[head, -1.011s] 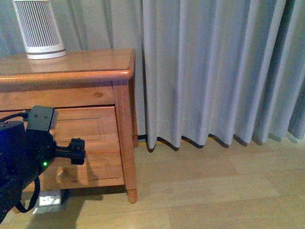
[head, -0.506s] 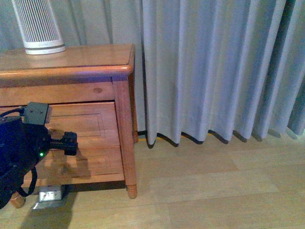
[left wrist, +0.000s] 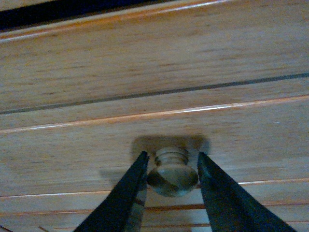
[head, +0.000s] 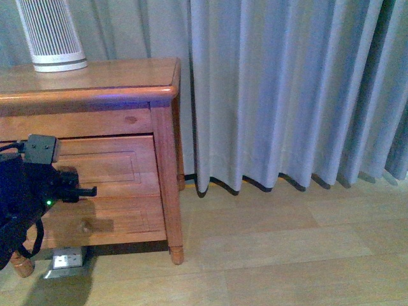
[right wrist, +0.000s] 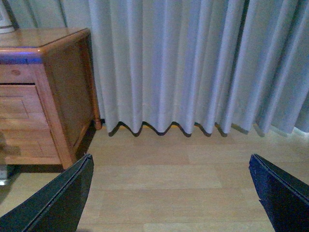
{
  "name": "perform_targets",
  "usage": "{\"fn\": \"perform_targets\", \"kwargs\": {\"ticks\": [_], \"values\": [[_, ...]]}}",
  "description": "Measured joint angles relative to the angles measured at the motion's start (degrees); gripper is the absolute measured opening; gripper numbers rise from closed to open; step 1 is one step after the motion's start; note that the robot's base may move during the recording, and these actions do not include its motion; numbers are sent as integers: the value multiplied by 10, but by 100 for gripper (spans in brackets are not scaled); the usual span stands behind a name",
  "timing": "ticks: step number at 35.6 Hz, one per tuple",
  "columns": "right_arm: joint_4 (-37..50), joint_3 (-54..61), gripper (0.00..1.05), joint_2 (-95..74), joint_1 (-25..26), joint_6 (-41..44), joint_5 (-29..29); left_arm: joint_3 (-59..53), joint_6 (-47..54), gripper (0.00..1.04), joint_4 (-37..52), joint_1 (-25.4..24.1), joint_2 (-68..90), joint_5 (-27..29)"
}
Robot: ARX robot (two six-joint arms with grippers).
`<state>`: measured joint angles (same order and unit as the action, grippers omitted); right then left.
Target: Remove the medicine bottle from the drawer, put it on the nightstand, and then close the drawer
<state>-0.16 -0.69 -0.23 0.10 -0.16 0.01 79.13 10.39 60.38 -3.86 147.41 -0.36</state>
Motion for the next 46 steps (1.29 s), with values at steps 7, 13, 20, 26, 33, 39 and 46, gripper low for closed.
{"fn": "perform_targets", "kwargs": {"ticks": [7, 13, 20, 26, 33, 39, 46], "values": [[0, 0, 98, 0, 0, 0, 0, 0, 0, 25, 0, -2, 0, -3], [0, 0, 98, 0, 0, 0, 0, -3, 1, 25, 3, -4, 0, -8], [0, 0, 98, 0, 0, 0, 0, -68, -8, 24, 49, -7, -19, -20], [0, 0, 98, 0, 0, 0, 0, -162, -14, 24, 97, -7, -54, -29], [0, 0, 98, 0, 0, 0, 0, -264, -23, 24, 144, -5, -94, -28], [0, 0, 98, 0, 0, 0, 0, -338, -32, 24, 171, -4, -125, -25], [0, 0, 98, 0, 0, 0, 0, -409, -40, 24, 189, -6, -155, -24]]}}
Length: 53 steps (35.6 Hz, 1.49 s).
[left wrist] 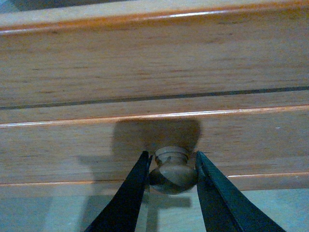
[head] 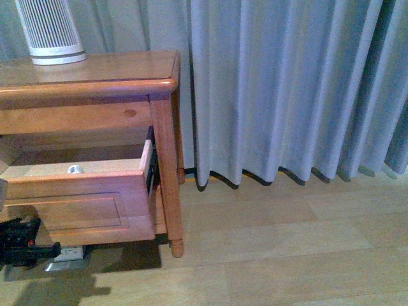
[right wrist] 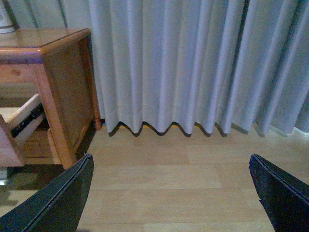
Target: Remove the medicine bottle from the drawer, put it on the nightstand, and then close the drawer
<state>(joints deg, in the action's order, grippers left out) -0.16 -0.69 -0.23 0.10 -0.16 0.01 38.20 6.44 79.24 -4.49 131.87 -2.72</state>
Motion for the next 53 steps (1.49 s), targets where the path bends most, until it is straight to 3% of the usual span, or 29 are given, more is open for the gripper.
{"fn": "perform_targets", "kwargs": {"ticks": [9, 26, 40, 53], "values": [[0, 0, 98, 0, 0, 0, 0, -40, -8, 25, 4, -3, -16, -7], [0, 0, 98, 0, 0, 0, 0, -91, -21, 100, -38, -8, -113, -17], [0, 0, 98, 0, 0, 0, 0, -99, -53, 98, -188, -72, -375, -55], [0, 0, 98, 0, 0, 0, 0, -186, -89, 98, -423, -29, -753, -82]]}}
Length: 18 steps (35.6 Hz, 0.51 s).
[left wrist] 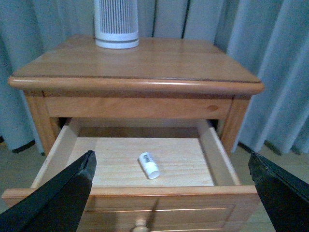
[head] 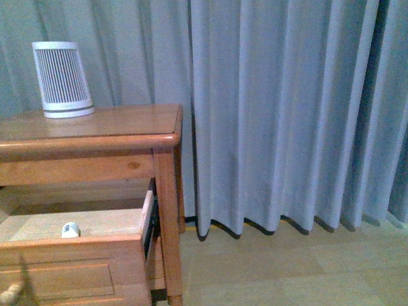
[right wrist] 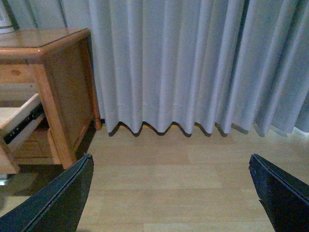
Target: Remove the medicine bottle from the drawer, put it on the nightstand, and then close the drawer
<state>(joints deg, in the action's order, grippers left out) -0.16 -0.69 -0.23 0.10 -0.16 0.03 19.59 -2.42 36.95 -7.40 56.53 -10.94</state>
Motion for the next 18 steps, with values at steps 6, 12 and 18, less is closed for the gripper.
{"fn": "perform_targets", "kwargs": {"ticks": [6, 12, 18], "values": [[0, 0, 98, 0, 0, 0, 0, -33, -22, 98, -180, 50, -250, 34], [0, 0, 98, 0, 0, 0, 0, -39, -46, 98, -241, 56, -344, 43], [0, 0, 98, 0, 0, 0, 0, -39, -50, 98, -243, 56, -345, 43]]}}
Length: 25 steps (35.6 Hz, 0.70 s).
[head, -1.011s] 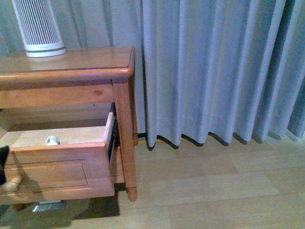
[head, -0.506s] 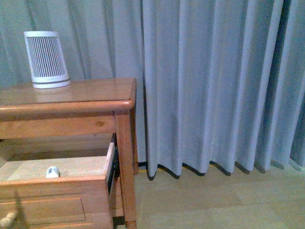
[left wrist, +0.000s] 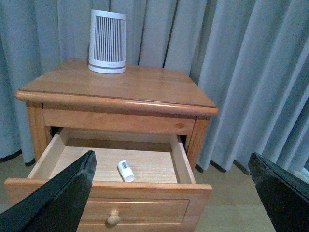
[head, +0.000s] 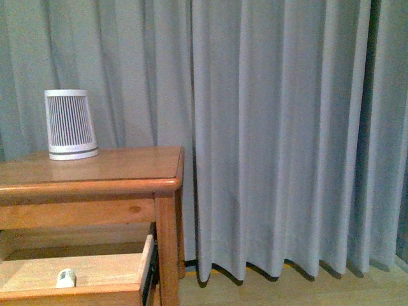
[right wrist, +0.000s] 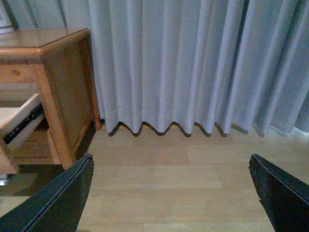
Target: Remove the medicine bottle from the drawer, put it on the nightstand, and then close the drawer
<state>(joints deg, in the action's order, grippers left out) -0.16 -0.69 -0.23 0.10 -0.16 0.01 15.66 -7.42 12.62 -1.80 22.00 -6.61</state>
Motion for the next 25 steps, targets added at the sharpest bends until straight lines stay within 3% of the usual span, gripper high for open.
{"fn": "perform_targets", "kwargs": {"ticks": [7, 10, 22, 25], "values": [[0, 0, 98, 0, 0, 0, 0, 2, 10, 95, -16, 5, -2, 20], [0, 0, 98, 0, 0, 0, 0, -7, 43, 78, -68, 14, -14, 63], [0, 0, 98, 0, 0, 0, 0, -86, 67, 3, -62, 16, -82, 66], [0, 0, 98, 0, 0, 0, 0, -98, 68, 3, -62, 16, -96, 66]]}}
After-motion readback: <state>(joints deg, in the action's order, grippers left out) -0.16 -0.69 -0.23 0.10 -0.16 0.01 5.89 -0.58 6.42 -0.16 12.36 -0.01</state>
